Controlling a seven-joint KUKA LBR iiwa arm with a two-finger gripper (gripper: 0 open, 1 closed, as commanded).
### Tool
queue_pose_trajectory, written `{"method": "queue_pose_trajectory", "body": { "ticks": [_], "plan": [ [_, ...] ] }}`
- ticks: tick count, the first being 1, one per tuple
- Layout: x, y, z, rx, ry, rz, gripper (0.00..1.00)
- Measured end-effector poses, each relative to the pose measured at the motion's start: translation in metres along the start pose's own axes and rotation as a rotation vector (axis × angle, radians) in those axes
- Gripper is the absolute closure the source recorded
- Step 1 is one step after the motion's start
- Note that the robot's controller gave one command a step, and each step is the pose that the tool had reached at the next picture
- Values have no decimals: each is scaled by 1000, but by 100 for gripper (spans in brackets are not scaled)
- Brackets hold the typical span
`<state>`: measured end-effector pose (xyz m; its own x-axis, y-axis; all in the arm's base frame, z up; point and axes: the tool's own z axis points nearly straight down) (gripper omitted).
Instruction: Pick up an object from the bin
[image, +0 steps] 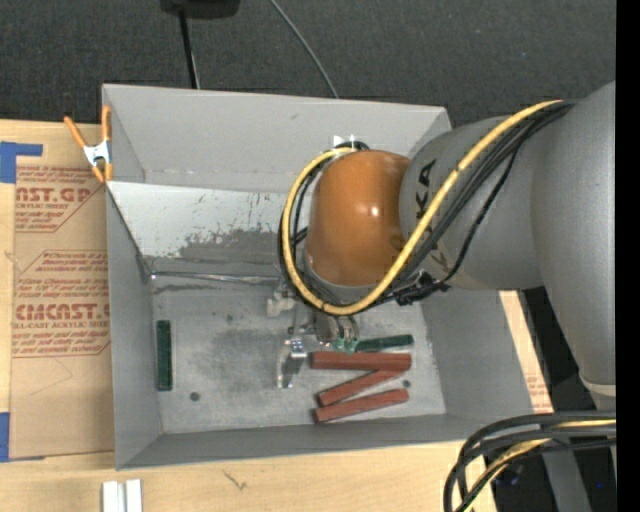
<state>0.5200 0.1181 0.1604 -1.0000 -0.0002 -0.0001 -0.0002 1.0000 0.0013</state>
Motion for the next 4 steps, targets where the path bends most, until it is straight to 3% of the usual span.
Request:
{"method": "queue_pose_trajectory", "body": {
  "ticks": [1, 2, 3, 4],
  "plan": [
    [0, 0, 0, 0, 0, 0, 0],
    [-2, -23, 8, -2, -2, -80, 0],
    [-10, -50, 55, 1, -9, -110, 0],
    [1, -79, 78, 0, 5, 14, 0]
  ]
}}
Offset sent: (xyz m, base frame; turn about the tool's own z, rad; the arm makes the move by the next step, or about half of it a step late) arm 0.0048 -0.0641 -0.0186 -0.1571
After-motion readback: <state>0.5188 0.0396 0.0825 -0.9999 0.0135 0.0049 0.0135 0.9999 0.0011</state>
